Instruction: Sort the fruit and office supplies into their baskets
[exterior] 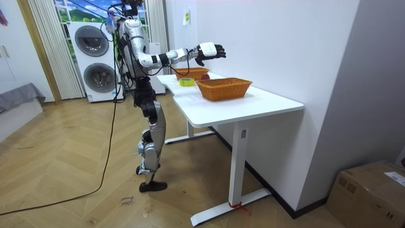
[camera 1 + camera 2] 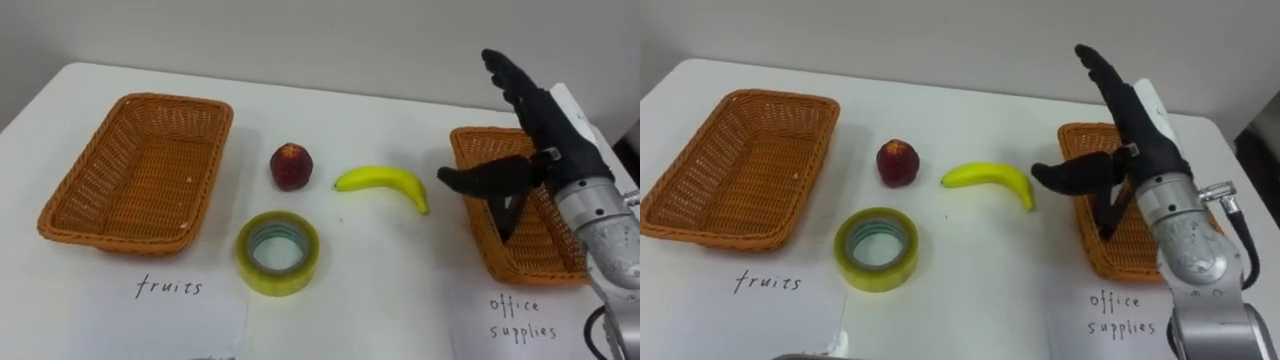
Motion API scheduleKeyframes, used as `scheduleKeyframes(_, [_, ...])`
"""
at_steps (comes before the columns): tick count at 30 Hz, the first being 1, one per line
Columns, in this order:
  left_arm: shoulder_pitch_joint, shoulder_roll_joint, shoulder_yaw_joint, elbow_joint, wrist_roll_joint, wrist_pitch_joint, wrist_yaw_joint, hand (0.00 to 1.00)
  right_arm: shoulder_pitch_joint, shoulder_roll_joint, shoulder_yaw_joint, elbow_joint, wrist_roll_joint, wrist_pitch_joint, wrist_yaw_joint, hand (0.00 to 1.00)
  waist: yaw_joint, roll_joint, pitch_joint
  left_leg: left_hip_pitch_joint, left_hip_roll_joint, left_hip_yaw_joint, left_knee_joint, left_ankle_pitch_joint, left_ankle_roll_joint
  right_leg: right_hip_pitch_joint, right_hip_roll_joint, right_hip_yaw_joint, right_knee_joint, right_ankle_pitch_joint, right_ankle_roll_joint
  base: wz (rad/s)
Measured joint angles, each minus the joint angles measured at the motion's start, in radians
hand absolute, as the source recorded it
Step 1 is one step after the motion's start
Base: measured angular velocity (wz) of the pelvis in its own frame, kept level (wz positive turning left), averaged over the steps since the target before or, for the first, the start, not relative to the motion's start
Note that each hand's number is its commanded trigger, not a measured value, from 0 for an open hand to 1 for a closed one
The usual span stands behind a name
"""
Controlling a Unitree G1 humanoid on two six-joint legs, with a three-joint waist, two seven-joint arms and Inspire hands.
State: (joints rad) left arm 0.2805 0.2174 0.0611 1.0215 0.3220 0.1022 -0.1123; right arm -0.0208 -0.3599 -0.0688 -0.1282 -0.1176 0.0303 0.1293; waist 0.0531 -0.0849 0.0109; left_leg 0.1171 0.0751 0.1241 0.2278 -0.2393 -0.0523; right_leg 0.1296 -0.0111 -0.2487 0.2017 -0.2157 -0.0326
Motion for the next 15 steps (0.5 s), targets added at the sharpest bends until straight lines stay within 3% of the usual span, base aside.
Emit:
scheduleKeyframes(7, [0.003,0.0,-0.01,-0.001,0.001,0.003,-0.001,0.0,0.0,0.001,0.065,0.006,0.043,0.002,0.003,0.0,0.011,-0.007,-0.0027,-0.016,-0.006,-0.02,0.01,0.0,0.001,0.004,-0.004,-0.01,0.0,-0.002,0.002,0.08])
scheduleKeyframes(15, [-0.001,-0.004,-0.048,-0.023,0.005,0.003,0.003,0.0,0.0,0.018,0.154,0.029,0.026,0.004,0.004,0.0,0.038,-0.019,-0.009,-0.037,-0.024,-0.047,0.015,0.008,0.013,0.008,-0.022,-0.055,0.002,-0.008,0.013,0.18])
